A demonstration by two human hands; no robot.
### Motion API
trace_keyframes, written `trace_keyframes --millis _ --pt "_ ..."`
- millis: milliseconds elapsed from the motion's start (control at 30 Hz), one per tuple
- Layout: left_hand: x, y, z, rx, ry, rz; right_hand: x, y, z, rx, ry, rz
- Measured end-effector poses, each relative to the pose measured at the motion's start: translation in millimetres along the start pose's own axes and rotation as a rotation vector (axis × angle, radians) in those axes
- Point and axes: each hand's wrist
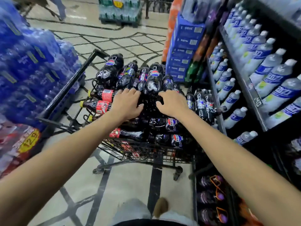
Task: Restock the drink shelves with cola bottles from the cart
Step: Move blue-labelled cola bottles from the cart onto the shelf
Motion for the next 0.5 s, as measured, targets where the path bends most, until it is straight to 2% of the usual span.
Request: trace_keyframes --millis 167,333,500 --pt "-6.8 39.6 30.6 0.086 0.048 -0.023 -3.7 61.7 -7.2 0.030 0.011 -0.011" --pt "-25.9 88.9 72.8 0.095 0.089 -0.015 -15.4 117.2 -6.7 0.038 -0.028 -0.034" --pt "-54.2 135.1 118.5 0.113 0.039 -0.001 -36.4 163.1 -3.8 -0.128 -0.025 0.061"
Point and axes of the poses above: each hand's wrist, its own y-axis towards the middle knuckle, its own x-axis out of the back of the hand, z = x × y, and after that the axes turned 15 degrees about -z, right-handed
